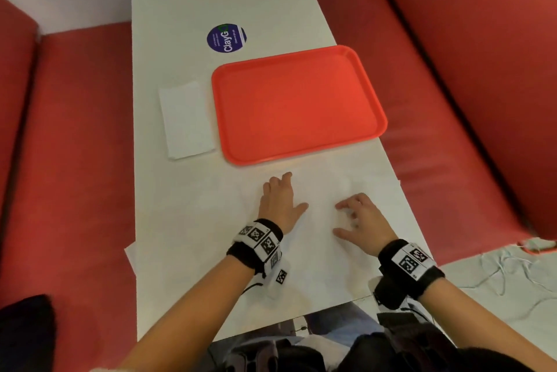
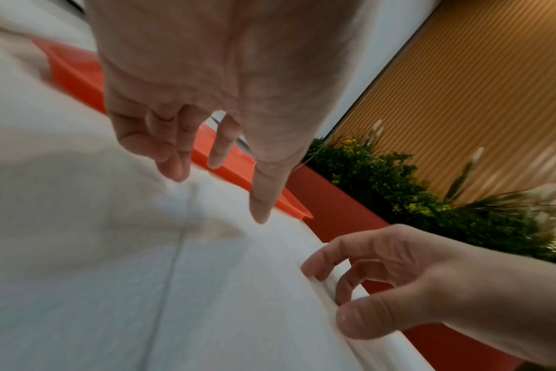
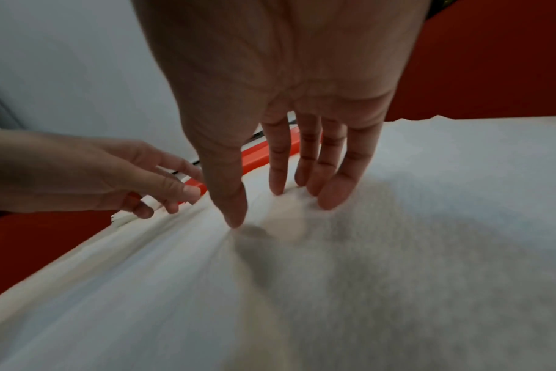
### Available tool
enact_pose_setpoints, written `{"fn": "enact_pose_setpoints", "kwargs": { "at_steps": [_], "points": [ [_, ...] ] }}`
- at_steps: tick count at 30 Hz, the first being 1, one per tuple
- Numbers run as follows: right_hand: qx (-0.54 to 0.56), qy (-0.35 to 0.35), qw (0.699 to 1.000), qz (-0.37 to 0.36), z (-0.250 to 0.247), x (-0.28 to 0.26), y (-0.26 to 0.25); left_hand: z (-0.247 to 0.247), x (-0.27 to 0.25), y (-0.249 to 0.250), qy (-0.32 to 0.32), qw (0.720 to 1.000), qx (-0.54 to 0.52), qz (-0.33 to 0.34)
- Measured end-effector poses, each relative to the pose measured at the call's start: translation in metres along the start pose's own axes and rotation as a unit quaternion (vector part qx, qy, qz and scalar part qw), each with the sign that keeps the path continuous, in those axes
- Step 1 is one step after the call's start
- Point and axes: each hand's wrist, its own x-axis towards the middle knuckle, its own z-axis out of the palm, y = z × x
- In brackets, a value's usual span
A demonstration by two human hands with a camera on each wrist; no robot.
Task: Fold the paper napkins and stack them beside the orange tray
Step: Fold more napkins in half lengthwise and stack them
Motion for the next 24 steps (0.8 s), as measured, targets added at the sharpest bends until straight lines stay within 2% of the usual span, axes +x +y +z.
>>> {"fn": "enact_pose_setpoints", "kwargs": {
  "at_steps": [6,9,12,14,17,19,21,22,24],
  "points": [
    [0.062,0.034,0.998,0.004,0.000,-0.004,0.000,0.004,0.003,0.005,0.048,0.987,-0.150,0.019],
    [0.077,0.047,0.996,-0.008,-0.011,-0.011,-0.014,0.000,-0.007,0.019,0.045,0.973,-0.223,0.027],
    [0.095,0.030,0.994,-0.034,-0.029,-0.022,-0.040,-0.008,-0.021,0.039,0.020,0.936,-0.344,0.067],
    [0.090,0.022,0.993,-0.079,-0.039,-0.025,-0.056,-0.017,-0.032,0.052,0.009,0.902,-0.420,0.097],
    [0.100,0.063,0.982,-0.146,-0.049,-0.022,-0.077,-0.034,-0.045,0.056,0.039,0.851,-0.506,0.133],
    [0.133,0.088,0.970,-0.185,-0.057,-0.020,-0.091,-0.043,-0.048,0.045,0.109,0.838,-0.522,0.120],
    [0.198,0.070,0.950,-0.230,-0.067,-0.023,-0.104,-0.048,-0.051,0.027,0.178,0.831,-0.523,0.073],
    [0.246,0.060,0.935,-0.247,-0.073,-0.024,-0.110,-0.050,-0.052,0.018,0.190,0.829,-0.524,0.040],
    [0.337,0.048,0.907,-0.247,-0.085,-0.025,-0.117,-0.054,-0.055,0.005,0.163,0.837,-0.522,0.014]
  ]
}}
